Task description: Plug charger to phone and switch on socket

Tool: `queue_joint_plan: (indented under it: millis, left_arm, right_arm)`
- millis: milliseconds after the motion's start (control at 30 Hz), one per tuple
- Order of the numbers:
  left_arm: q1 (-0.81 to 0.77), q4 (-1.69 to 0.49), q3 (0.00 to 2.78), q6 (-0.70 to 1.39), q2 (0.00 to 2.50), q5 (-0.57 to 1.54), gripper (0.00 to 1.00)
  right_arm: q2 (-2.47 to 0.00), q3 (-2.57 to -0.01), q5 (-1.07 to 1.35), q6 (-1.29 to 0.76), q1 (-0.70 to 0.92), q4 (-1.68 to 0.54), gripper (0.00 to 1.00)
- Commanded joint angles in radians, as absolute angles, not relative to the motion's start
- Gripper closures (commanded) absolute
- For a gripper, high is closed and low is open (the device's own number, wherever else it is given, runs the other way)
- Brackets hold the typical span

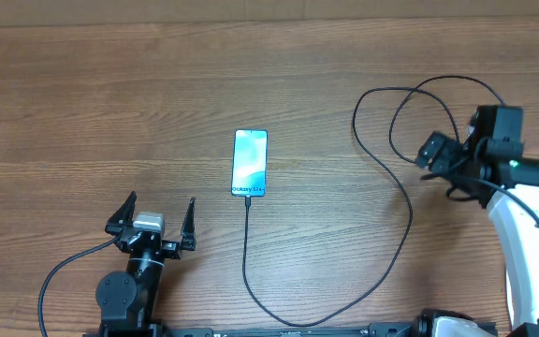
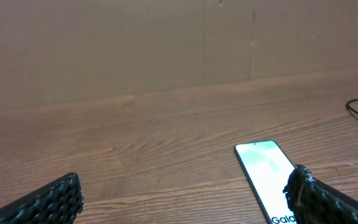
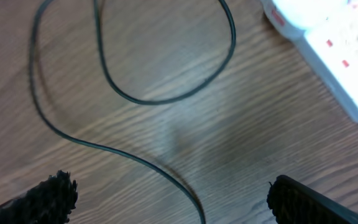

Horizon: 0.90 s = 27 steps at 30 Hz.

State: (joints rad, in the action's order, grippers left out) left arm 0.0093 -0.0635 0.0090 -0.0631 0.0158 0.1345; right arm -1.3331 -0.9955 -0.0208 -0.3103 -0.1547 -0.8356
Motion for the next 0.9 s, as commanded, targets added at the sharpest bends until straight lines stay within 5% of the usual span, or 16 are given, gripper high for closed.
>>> queue_joint_plan:
  millis: [0, 333, 867]
  left_arm:
    - [0.019, -0.067, 0.005, -0.086, 0.006, 0.123, 0.00]
    - [0.019, -0.067, 0.005, -0.086, 0.006, 0.123, 0.00]
    - [0.019, -0.067, 0.005, -0.086, 0.006, 0.123, 0.00]
  right_arm:
    - [-1.282, -0.900, -0.044, -0.306, -0.152, -0.795, 0.00]
    - [-1.201, -0.611, -0.044, -0.310, -0.152, -0.713, 0.00]
    - [-1.187, -0.587, 0.021, -0.306, -0.152, -0.533, 0.00]
